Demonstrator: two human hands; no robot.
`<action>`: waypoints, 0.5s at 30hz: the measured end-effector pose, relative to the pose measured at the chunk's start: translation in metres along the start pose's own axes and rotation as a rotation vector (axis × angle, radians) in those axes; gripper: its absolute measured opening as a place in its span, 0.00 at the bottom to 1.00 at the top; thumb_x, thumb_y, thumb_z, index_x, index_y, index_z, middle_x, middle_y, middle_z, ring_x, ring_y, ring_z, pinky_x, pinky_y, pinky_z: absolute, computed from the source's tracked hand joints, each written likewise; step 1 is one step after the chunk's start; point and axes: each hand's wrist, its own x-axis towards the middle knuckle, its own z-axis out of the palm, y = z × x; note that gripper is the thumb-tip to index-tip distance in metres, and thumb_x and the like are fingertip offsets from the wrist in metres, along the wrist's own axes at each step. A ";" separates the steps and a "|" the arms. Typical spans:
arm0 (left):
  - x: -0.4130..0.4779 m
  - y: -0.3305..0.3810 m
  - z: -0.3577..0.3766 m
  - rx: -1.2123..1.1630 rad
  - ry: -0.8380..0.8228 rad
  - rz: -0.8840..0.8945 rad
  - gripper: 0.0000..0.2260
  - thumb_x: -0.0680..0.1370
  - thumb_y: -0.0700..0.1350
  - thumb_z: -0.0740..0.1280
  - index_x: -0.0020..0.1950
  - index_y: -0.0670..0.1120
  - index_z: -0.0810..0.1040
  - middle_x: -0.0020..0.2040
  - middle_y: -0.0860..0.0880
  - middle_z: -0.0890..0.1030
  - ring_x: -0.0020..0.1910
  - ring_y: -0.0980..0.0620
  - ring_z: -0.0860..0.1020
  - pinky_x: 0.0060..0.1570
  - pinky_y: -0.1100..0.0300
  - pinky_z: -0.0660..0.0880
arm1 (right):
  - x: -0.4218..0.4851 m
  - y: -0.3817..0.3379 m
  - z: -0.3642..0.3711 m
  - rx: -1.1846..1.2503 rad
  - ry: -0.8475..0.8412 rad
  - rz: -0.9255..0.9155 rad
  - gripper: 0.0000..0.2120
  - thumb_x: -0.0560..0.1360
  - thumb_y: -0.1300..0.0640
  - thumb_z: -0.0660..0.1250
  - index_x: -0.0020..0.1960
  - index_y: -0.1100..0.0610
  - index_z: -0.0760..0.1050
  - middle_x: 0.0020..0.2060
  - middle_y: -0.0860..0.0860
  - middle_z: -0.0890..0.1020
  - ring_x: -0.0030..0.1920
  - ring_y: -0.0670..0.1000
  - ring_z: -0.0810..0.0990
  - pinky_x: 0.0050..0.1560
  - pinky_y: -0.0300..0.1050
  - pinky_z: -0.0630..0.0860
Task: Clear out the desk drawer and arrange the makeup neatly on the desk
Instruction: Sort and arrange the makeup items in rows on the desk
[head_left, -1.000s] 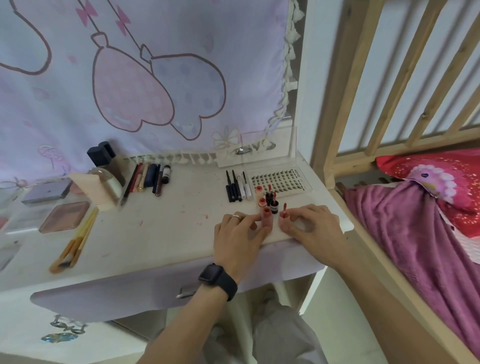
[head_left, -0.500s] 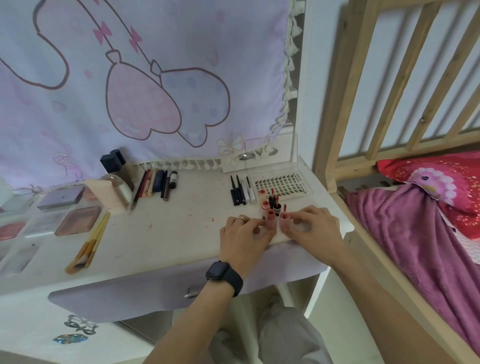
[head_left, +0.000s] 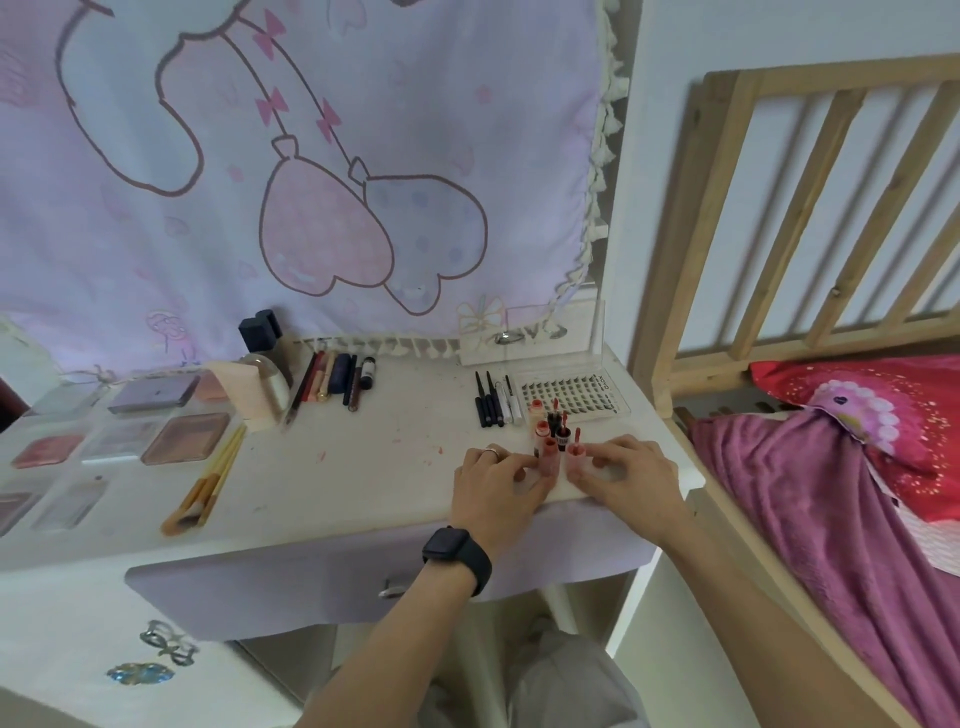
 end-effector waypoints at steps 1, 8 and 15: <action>0.000 0.000 -0.001 -0.003 -0.010 -0.001 0.19 0.78 0.64 0.63 0.62 0.55 0.81 0.48 0.55 0.76 0.58 0.50 0.69 0.58 0.56 0.69 | -0.002 -0.001 -0.001 0.013 0.004 0.009 0.18 0.72 0.37 0.72 0.61 0.37 0.80 0.48 0.35 0.75 0.58 0.46 0.68 0.63 0.50 0.65; -0.029 -0.019 -0.023 0.034 0.018 0.127 0.14 0.80 0.52 0.64 0.66 0.54 0.77 0.57 0.54 0.77 0.60 0.51 0.70 0.61 0.58 0.67 | -0.071 -0.014 0.016 0.188 0.312 0.021 0.14 0.73 0.57 0.76 0.56 0.46 0.79 0.52 0.44 0.80 0.56 0.48 0.76 0.57 0.39 0.70; -0.053 -0.074 -0.075 0.092 0.139 0.067 0.11 0.80 0.49 0.64 0.62 0.53 0.79 0.58 0.52 0.78 0.61 0.51 0.72 0.61 0.55 0.70 | -0.094 -0.085 0.072 0.181 0.237 -0.279 0.09 0.75 0.55 0.68 0.54 0.53 0.82 0.52 0.45 0.79 0.54 0.41 0.73 0.59 0.23 0.64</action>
